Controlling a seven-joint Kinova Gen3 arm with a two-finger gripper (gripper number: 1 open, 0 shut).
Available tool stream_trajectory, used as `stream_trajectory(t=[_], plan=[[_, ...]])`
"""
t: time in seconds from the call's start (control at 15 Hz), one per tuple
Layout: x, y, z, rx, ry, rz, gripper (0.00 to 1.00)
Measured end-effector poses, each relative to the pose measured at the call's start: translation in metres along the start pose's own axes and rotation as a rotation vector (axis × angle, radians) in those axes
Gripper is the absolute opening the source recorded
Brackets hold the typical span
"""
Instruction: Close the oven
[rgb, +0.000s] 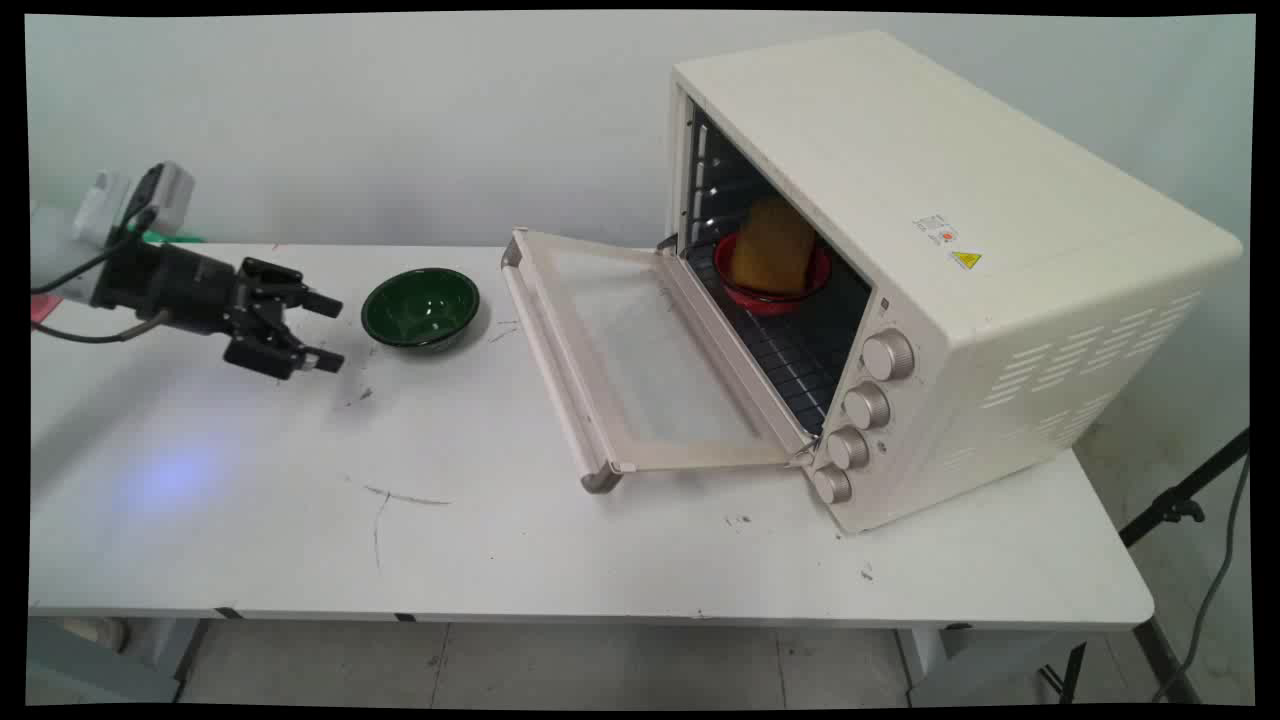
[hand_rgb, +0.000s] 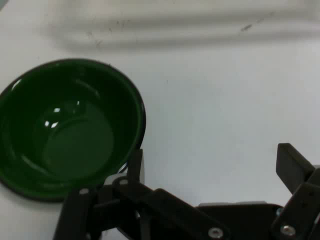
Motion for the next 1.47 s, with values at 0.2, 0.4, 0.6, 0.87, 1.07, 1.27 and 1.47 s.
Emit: stream_trajectory(t=[0.2,0.4,0.6,0.87,1.07,1.27,1.47], plan=[[0.019,0.007,0.021,-0.002,0.0,-0.016,1.0],[0.039,0.017,0.048,-0.002,0.003,-0.032,1.0],[0.057,0.024,0.078,0.005,0.002,-0.062,0.0],[0.071,0.029,0.113,0.023,-0.009,-0.092,0.0],[0.081,0.032,0.144,0.041,-0.024,-0.102,0.0],[0.087,0.033,0.171,0.056,-0.04,-0.09,0.0],[0.091,0.033,0.194,0.066,-0.055,-0.071,0.0]])
